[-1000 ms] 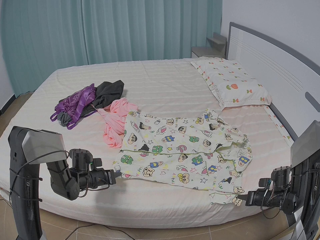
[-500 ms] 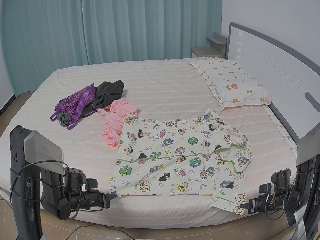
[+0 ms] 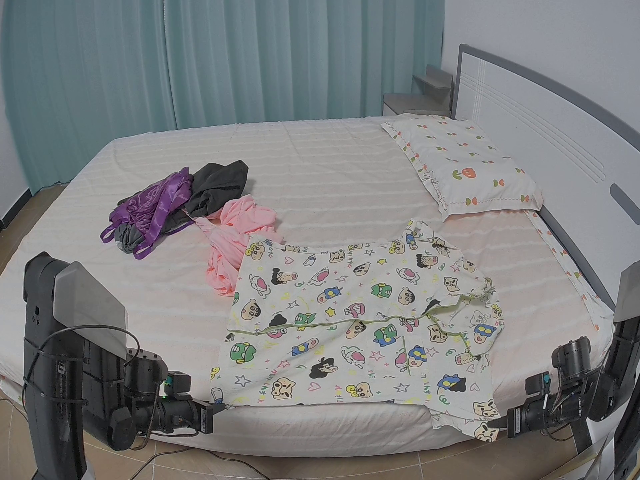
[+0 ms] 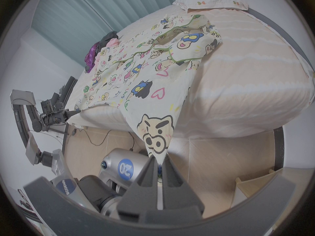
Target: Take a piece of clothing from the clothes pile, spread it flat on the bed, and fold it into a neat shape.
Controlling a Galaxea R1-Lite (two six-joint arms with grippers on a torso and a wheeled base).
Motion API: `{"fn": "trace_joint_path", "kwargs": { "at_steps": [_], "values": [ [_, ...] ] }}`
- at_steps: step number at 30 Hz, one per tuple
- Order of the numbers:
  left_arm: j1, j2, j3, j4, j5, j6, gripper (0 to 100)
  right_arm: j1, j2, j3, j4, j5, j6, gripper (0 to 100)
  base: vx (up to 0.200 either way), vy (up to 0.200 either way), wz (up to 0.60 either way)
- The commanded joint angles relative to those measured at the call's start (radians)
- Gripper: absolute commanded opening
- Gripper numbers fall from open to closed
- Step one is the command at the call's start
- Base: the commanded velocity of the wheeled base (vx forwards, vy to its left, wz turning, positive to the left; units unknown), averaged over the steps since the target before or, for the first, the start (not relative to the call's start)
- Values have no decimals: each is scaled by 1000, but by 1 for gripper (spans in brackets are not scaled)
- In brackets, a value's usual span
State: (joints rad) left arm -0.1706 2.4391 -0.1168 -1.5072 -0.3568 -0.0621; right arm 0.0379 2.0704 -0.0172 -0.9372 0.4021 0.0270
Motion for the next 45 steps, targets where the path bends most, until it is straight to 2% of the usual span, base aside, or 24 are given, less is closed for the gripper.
{"fn": "trace_joint_path", "kwargs": {
  "at_steps": [1, 6, 14, 18, 23, 27, 29, 31, 36, 41, 45],
  "values": [
    [-1, 12, 74, -42, -4, 1, 0, -7, -70, 17, 64, 12, -56, 0, 0, 0, 0],
    [0, 18, 111, -59, 7, -1, 0, -7, -89, 17, 129, 14, -98, 0, 0, 0, 0],
    [2, 27, 117, -56, 10, -19, 0, -6, -122, 17, 192, 17, -105, 0, 0, 0, 0],
    [-6, -5, 117, -53, 10, -76, 0, -9, -158, 17, 192, 43, -114, 0, 0, 0, 0],
    [-58, -68, 112, -42, 13, -156, 0, -7, -234, 17, 190, 67, -99, 0, 0, 0, 0],
    [-56, -115, 48, 4, 50, -232, 0, -9, -286, 10, 190, 80, -50, 0, 0, 0, 0],
    [-52, -161, -18, 93, 56, -294, 0, -7, -306, -4, 190, 80, -13, 0, 0, 0, 0],
    [-56, -233, -93, 262, 58, -363, 0, -7, -325, -12, 190, 84, 10, 0, 0, 0, 0],
    [-59, -379, -271, 660, 55, -420, 0, -7, -332, -26, 190, 90, 27, 0, 0, 0, 0],
    [-58, -433, -379, 886, 53, -436, 0, -12, -346, -40, 189, 90, 47, 0, 0, 0, 0],
    [-59, -456, -465, 1047, 55, -504, 0, -24, -374, -41, 190, 96, 51, 0, 0, 0, 0]
  ]
}}
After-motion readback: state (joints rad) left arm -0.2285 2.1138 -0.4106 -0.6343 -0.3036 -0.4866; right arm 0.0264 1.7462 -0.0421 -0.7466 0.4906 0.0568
